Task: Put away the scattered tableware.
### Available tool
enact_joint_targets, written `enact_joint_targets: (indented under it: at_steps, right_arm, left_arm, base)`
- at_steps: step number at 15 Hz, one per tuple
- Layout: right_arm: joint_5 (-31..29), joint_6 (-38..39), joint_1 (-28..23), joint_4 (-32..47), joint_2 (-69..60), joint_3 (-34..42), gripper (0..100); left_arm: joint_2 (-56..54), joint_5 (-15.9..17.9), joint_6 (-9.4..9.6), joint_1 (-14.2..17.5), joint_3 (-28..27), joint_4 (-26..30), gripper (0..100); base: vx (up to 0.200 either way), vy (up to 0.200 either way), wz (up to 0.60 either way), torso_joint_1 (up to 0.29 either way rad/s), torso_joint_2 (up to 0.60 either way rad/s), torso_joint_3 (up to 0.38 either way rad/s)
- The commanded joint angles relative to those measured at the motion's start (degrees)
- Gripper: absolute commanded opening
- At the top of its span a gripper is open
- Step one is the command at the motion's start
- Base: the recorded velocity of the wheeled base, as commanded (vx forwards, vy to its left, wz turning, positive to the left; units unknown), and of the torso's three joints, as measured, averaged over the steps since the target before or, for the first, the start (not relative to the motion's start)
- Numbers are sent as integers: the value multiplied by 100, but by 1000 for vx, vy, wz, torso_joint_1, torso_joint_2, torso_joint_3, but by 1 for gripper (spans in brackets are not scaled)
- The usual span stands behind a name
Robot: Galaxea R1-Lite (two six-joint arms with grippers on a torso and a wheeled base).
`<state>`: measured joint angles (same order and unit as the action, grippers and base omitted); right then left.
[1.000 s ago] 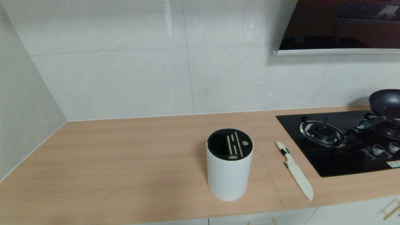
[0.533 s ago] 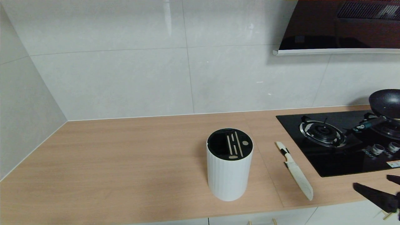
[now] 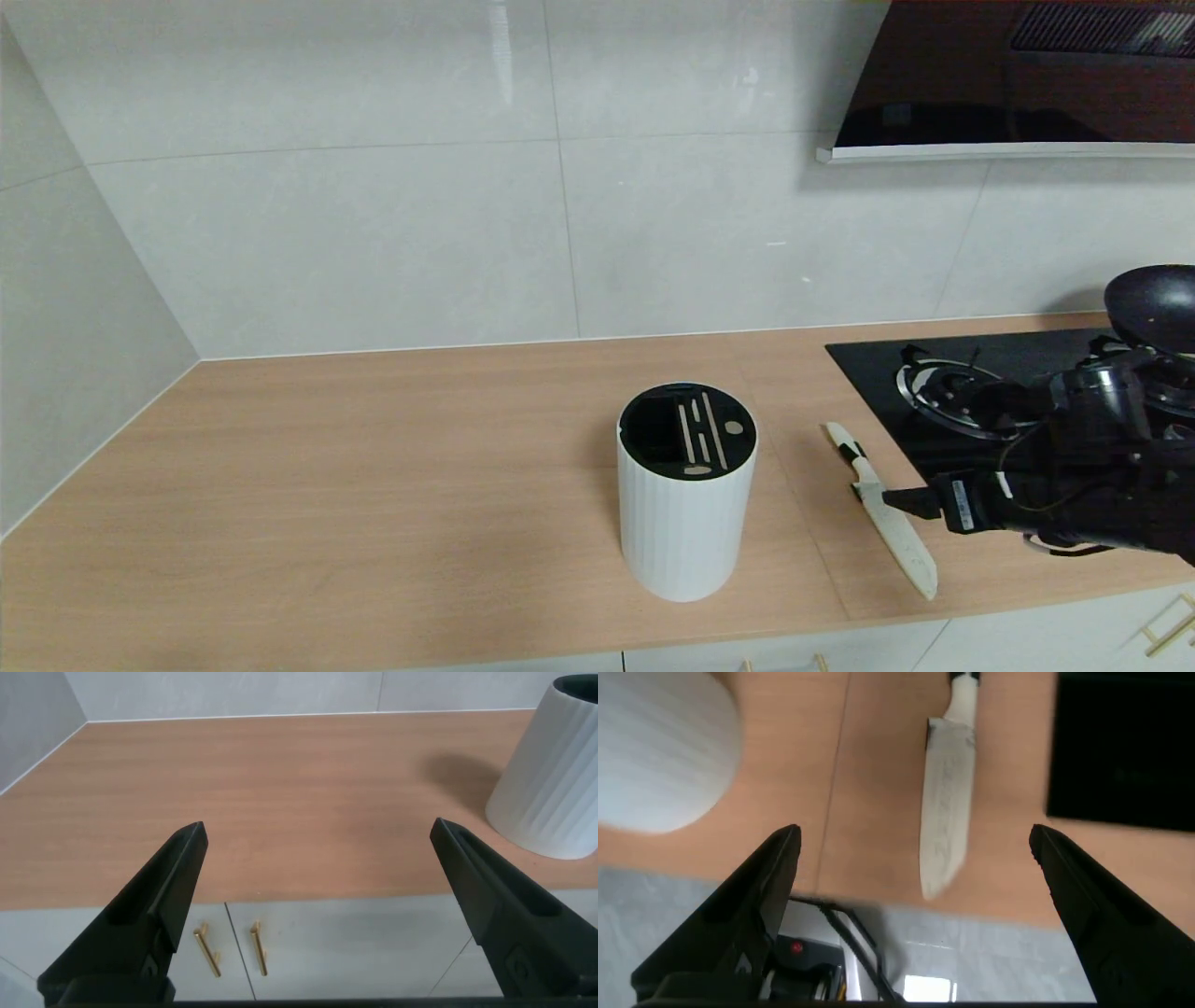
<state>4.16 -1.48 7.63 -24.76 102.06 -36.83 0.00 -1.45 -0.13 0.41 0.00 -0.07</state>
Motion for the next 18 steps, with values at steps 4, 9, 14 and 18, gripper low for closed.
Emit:
enact_joint_targets:
  at_steps: [4, 9, 14, 18]
  right_arm:
    - [-152, -2, 72, -178, 1413, -703, 100]
    - [-293, -11, 107, -1752, 2503, -712, 100]
    - [-504, -2, -16, -2007, 2846, -931, 100]
    - [-512, -2, -42, -2121, 2978, -1028, 100]
  left_arm:
    - [0, -4, -4, 2, 0, -1, 100]
    - [0, -4, 5, 2, 0, -1, 100]
    - [0, -4, 5, 2, 0, -1, 100]
    - [0, -4, 5, 2, 0, -1, 100]
  base:
    - [0, 0, 0, 0, 0, 0]
    - [0, 0, 0, 0, 0, 0]
    - [0, 0, 0, 0, 0, 0]
    - [0, 0, 0, 0, 0, 0]
